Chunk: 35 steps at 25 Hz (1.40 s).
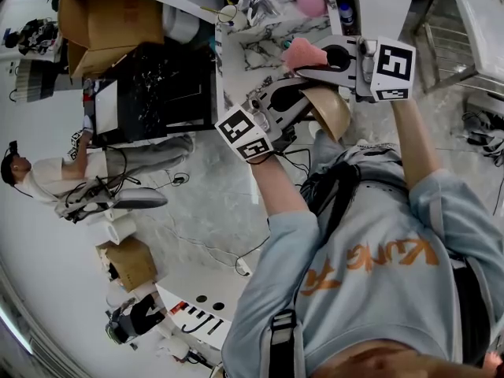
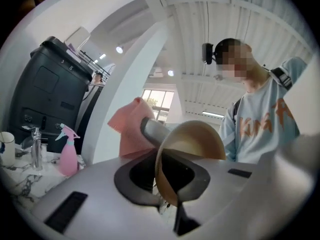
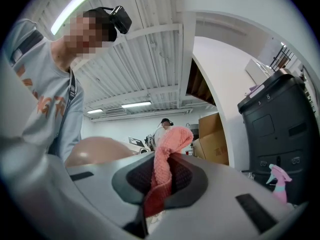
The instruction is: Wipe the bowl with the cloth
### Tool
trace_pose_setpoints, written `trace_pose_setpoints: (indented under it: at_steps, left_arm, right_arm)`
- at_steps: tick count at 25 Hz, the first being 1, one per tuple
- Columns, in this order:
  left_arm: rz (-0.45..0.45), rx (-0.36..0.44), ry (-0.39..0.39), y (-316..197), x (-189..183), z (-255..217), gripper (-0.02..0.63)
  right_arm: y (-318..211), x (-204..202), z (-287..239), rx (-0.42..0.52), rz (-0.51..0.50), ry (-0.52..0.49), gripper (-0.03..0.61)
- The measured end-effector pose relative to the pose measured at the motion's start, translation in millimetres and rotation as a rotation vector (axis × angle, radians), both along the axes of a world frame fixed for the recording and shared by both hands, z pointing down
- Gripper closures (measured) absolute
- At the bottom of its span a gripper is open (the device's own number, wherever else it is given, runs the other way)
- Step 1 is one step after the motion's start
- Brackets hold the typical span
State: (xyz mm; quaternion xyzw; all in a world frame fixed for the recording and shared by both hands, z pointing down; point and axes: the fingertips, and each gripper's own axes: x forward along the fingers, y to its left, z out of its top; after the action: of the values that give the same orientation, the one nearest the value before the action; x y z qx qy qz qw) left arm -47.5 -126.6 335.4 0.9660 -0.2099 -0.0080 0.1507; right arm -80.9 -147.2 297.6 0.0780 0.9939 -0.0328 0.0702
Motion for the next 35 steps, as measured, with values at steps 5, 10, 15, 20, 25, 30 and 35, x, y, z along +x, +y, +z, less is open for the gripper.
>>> trace_pose_setpoints:
  at_steps: [5,10,15,20,25,30,35]
  left_arm:
    - [0.012,0.041,0.101,2,-1,-18,0.581]
    - [0.022,0.063,0.153,6,-3,-27,0.583]
    - [-0.034,0.120,0.268,3,-20,-47,0.584]
    - [-0.131,0.129,0.322,-6,-38,-52,0.584]
    - [-0.255,0.113,0.370,-17,-61,-52,0.584]
    - [-0.376,0.085,0.420,-26,-83,-49,0.584]
    - [-0.509,0.025,0.481,-36,-112,-41,0.584]
  right_arm:
    - [-2,4,-3,-0.057,-0.023,-0.059,0.538]
    - [-3,4,-1,-0.087,-0.025,-0.073,0.538]
    - [4,-9,20,-0.067,-0.036,0.026,0.538]
    - [15,-19,32,-0.084,-0.099,0.072,0.538]
    - [24,-22,37,-0.091,-0.148,0.097,0.538]
    - [43,-25,41,-0.081,-0.236,0.118,0.538]
    - [56,-24,34,-0.086,-0.311,0.089,0.537]
